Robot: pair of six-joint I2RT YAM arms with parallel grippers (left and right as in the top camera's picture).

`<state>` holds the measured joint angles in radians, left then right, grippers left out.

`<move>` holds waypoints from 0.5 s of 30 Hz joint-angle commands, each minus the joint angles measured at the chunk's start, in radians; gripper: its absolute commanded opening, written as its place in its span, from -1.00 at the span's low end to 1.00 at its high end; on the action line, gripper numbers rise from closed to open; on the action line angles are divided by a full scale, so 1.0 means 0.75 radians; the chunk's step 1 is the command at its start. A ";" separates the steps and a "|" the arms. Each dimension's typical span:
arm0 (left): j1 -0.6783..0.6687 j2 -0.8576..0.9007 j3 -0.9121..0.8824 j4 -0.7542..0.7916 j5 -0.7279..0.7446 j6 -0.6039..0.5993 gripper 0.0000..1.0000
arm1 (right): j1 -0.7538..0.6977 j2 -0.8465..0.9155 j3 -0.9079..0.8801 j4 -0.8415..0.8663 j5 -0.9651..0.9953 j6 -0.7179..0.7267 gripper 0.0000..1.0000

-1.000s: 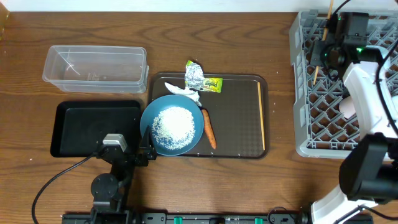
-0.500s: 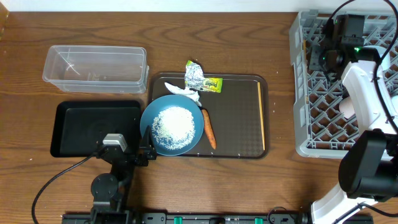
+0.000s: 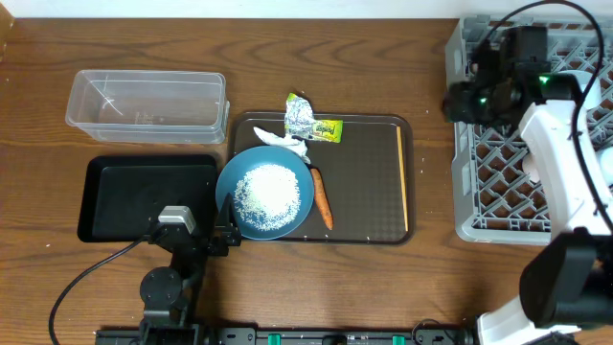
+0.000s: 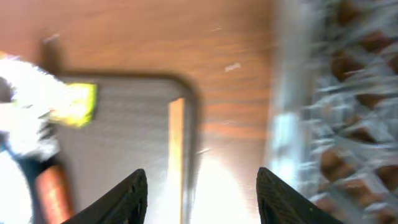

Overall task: Sort waste into correct bins and load items into the dishwasher rack
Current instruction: 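Move the right gripper back toward the remaining chopstick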

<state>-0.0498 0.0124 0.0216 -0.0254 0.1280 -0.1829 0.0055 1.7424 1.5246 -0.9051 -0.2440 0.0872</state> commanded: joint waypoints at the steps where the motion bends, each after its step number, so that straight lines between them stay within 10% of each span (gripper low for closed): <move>1: -0.006 0.000 -0.023 -0.044 0.024 0.004 0.96 | 0.100 -0.015 -0.023 -0.055 -0.117 0.031 0.12; 15: -0.006 0.000 -0.023 -0.044 0.024 0.004 0.96 | 0.378 0.014 -0.384 0.256 0.238 0.338 0.36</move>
<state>-0.0498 0.0124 0.0216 -0.0254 0.1280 -0.1829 0.2817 1.7496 1.2610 -0.7307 -0.1665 0.2539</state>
